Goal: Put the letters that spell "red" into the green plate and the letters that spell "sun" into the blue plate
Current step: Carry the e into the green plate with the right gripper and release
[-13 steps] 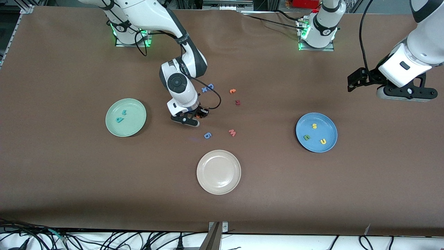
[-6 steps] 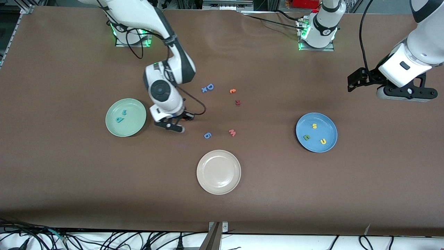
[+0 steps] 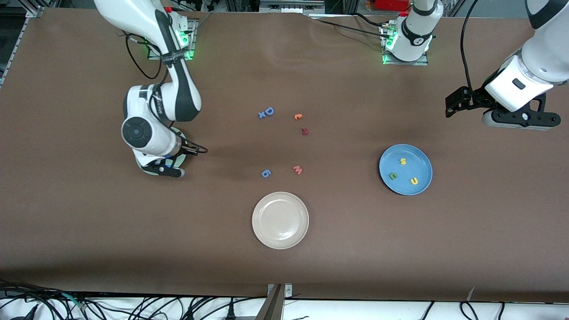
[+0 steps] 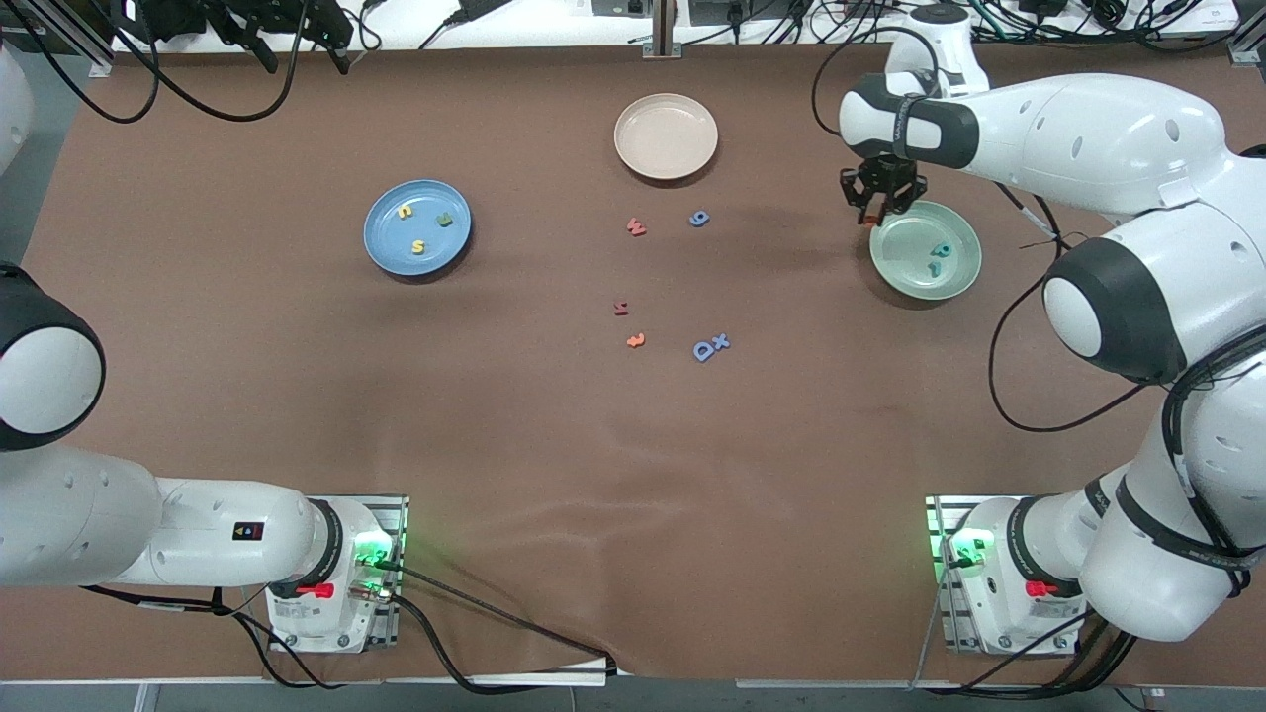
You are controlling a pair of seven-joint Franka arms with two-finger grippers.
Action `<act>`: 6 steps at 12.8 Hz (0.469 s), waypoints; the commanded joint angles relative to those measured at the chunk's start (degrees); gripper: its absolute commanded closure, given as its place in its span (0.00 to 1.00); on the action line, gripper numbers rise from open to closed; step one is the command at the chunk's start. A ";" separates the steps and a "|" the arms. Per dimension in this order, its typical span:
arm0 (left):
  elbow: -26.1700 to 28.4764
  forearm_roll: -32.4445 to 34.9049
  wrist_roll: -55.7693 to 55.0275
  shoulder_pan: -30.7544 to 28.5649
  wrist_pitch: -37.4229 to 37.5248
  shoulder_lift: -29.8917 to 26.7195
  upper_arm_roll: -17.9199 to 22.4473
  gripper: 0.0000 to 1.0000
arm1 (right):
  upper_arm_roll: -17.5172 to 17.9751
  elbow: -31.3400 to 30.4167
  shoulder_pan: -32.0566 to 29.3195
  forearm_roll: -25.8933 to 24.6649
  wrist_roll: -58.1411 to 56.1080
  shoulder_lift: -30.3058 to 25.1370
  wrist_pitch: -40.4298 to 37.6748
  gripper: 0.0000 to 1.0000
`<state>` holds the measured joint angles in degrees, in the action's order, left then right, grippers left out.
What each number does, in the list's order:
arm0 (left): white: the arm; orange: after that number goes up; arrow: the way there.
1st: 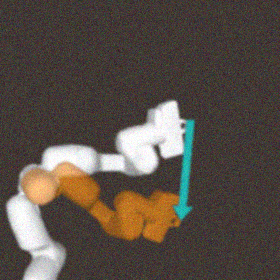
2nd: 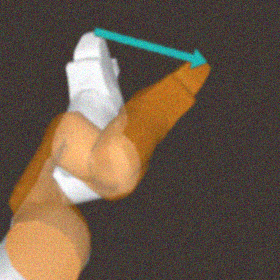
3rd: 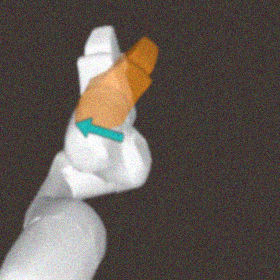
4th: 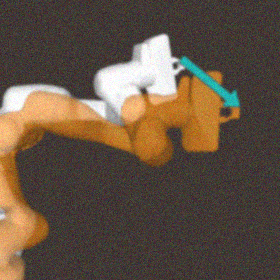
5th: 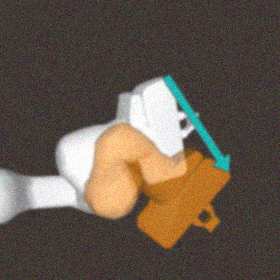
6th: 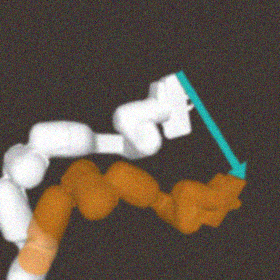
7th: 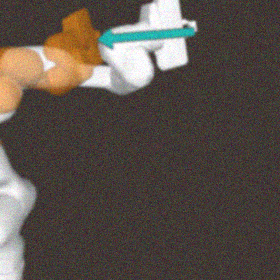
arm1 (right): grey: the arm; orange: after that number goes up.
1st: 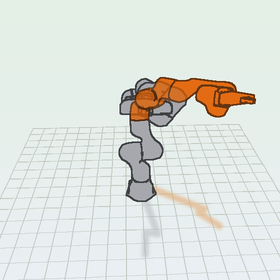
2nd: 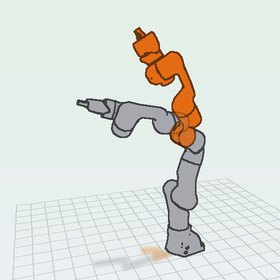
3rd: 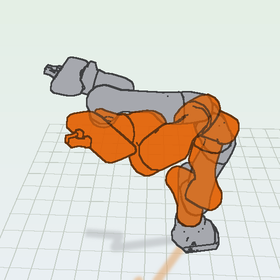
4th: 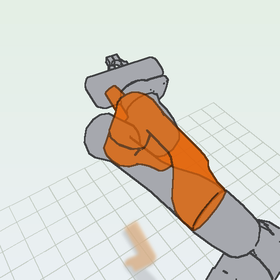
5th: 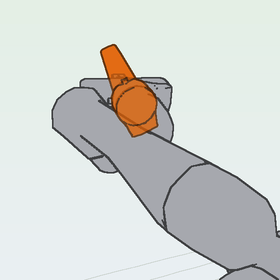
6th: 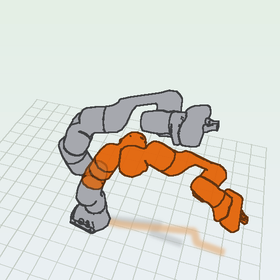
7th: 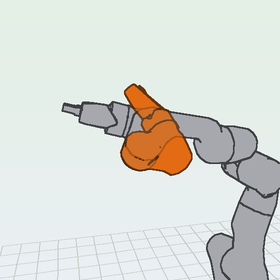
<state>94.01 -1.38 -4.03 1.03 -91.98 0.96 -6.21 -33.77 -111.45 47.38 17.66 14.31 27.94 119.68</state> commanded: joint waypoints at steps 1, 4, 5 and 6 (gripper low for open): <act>-1.55 0.24 0.34 0.03 1.37 0.36 0.06 0.00 | -1.21 -2.36 -1.49 0.80 -6.47 1.93 2.04 0.84; -1.55 0.24 0.34 0.12 1.37 0.36 0.06 0.00 | -1.12 -3.07 -3.60 0.89 -10.17 3.87 4.24 0.83; -1.55 0.24 0.34 0.03 1.37 0.36 0.06 0.00 | -1.12 -3.16 -3.96 0.98 -10.27 4.05 4.42 0.77; -1.55 0.24 0.34 0.03 1.37 0.36 0.06 0.00 | -1.12 -3.07 -3.96 0.98 -10.18 4.05 4.42 0.56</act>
<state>94.00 -1.38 -4.03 1.03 -91.97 0.96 -6.21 -34.78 -114.27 43.30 17.66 5.56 32.20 123.47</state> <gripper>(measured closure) 0.000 0.709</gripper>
